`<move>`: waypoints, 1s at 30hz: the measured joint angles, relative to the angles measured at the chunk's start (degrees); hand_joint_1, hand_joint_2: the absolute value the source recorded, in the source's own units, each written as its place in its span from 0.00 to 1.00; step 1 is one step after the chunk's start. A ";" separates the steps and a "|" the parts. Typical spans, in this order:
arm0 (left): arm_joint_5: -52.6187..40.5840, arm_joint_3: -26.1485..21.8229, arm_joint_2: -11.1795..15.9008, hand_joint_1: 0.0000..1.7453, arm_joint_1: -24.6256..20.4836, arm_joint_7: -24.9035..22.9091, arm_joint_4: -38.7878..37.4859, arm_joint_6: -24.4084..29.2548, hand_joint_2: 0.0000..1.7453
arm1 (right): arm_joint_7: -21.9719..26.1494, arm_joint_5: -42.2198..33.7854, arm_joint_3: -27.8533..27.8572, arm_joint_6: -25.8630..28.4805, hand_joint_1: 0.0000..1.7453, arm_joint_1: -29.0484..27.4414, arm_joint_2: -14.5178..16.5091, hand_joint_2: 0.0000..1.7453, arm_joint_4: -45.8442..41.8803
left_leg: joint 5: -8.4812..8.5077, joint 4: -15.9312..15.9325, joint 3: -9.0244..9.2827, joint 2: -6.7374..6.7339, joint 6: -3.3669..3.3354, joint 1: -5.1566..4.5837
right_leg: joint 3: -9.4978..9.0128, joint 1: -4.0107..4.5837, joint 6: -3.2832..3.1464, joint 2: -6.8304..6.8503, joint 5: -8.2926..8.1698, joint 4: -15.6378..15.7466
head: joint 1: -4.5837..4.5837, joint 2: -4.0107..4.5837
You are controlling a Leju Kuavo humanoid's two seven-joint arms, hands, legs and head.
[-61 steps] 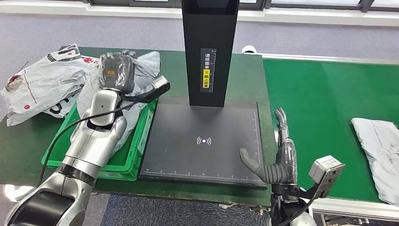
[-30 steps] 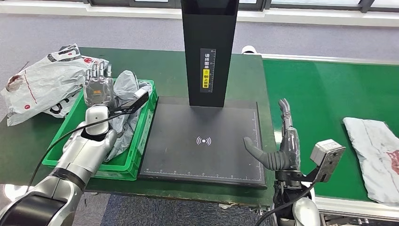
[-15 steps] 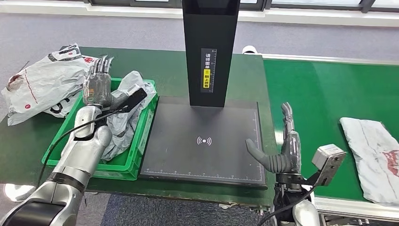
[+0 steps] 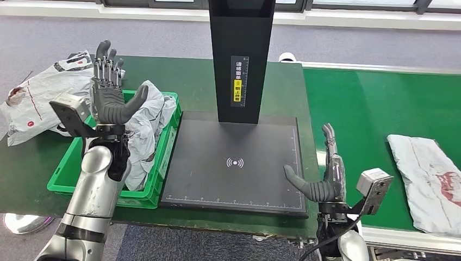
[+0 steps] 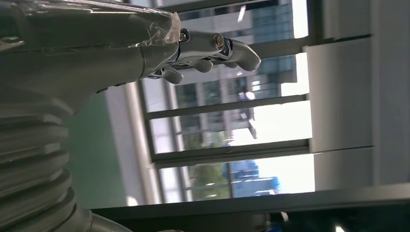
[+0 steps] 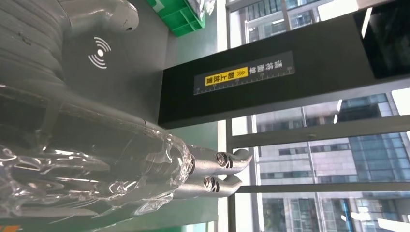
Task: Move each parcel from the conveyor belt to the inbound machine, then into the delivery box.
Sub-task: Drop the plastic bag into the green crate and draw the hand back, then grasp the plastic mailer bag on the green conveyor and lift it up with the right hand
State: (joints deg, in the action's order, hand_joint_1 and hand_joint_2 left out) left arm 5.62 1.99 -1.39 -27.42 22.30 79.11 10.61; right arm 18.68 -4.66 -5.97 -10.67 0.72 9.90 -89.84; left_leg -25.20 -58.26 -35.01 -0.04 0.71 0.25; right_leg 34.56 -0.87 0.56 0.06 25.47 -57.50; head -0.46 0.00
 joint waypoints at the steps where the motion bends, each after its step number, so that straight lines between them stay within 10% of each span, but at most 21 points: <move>1: 0.02 0.01 -0.14 0.00 0.64 0.39 1.59 0.79 1.00 | 0.05 0.09 0.00 0.05 0.00 0.01 -0.05 1.00 0.22 | 0.00 0.00 0.00 -0.01 0.00 0.00 | 0.01 0.00 0.00 -0.01 0.01 0.00 | 0.00 0.00; 10: 4.62 1.27 -1.28 0.00 6.29 1.38 9.64 -1.58 1.00 | -0.99 7.78 0.07 6.30 0.00 -0.54 -1.44 1.00 0.55 | -0.03 0.00 0.00 -0.02 -0.02 -0.04 | -0.01 -0.05 0.01 -0.03 0.04 0.03 | 0.00 0.00; 16: 8.43 6.04 -4.31 0.00 15.41 1.98 15.60 -6.46 1.00 | -14.20 41.47 4.05 22.69 0.00 3.82 -4.68 1.00 1.10 | -0.10 -0.03 0.00 -0.05 -0.13 -0.12 | -0.02 -0.14 0.06 -0.03 0.03 0.10 | 0.00 0.00; 22: 9.99 11.11 -8.08 0.00 19.93 2.03 13.70 -9.48 1.00 | -27.25 67.98 11.53 26.10 0.00 13.47 -10.15 1.00 7.44 | -0.08 -0.08 0.00 -0.03 -0.23 -0.14 | -0.09 -0.15 0.20 -0.01 -0.07 0.16 | 0.00 0.00; 30: 5.83 12.17 -10.92 0.00 21.56 1.95 10.93 -10.00 1.00 | -25.64 70.39 15.44 22.58 0.00 22.14 -19.01 1.00 21.13 | -0.07 -0.09 0.00 0.00 -0.24 -0.14 | -0.10 -0.15 0.24 -0.02 -0.11 0.15 | 0.00 0.00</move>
State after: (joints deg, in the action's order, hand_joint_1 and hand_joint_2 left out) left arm 11.45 14.17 -12.31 -5.86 24.25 90.04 0.61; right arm -6.96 65.73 9.48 11.91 22.86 -9.12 -68.71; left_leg -25.27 -58.35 -35.00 -0.04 0.47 0.11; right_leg 34.46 -1.02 0.80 0.04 25.36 -57.35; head -0.46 0.00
